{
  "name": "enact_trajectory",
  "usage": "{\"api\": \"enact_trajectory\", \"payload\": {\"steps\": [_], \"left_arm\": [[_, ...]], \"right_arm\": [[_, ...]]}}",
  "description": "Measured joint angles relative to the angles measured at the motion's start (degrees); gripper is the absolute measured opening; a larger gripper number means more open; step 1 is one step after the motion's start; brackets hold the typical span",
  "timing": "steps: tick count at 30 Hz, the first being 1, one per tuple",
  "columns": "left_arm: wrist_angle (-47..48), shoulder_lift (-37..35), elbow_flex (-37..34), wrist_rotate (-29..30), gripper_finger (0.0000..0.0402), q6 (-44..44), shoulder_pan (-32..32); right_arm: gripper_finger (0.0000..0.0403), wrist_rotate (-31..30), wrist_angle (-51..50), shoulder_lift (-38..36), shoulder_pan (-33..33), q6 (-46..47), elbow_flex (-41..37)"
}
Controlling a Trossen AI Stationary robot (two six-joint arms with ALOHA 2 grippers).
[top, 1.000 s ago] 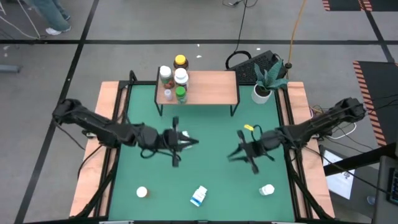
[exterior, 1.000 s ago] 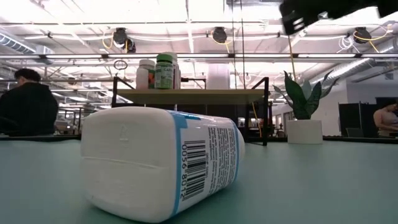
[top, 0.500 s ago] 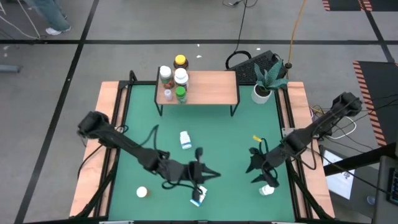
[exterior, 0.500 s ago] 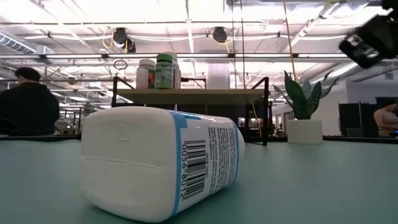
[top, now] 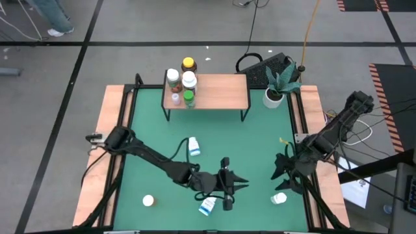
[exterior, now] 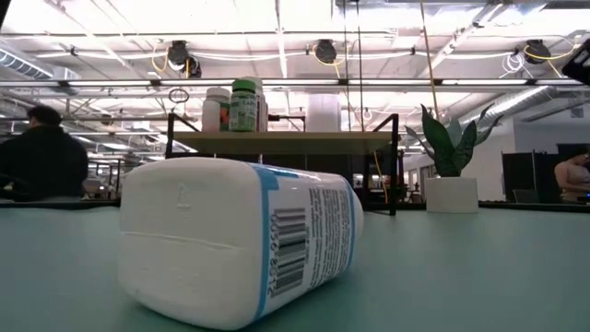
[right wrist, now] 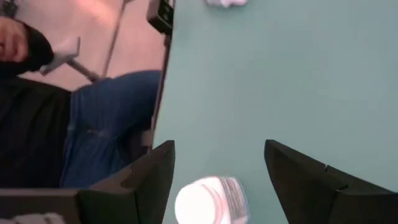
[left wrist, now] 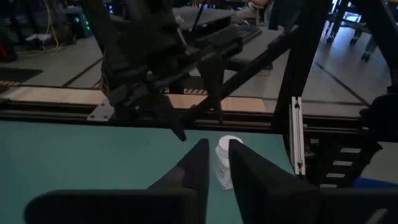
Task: Pick and place medicine bottles onto shelf by color
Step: Put the bottom right white blue medicine bottle on the shelf
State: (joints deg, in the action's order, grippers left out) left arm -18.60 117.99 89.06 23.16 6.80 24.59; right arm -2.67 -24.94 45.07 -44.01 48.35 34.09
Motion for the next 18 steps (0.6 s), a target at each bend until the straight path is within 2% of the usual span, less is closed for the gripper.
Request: {"api": "enact_trajectory", "payload": {"steps": [6,10,14,18], "left_arm": [[-1.8,0.18,0.33,-0.14,0.0137,-0.45,-0.37],[-2.78,0.42,0.33,-0.22,0.0173,-0.03,-1.1],[-3.54,1.29,0.32,-0.78,0.0199,-0.02,-1.55],[-6.11,2.48,0.33,-2.93,0.0216,-0.94,-1.81]], "right_arm": [[0.024,0.29,-1.96,0.18,-6.55,7.38,0.01],[0.0236,4.7,-9.34,0.79,-9.71,12.56,0.01],[0.0227,7.43,-14.16,3.15,-13.61,17.86,0.01],[0.0218,10.04,-13.32,6.71,-17.13,21.82,0.01]]}}
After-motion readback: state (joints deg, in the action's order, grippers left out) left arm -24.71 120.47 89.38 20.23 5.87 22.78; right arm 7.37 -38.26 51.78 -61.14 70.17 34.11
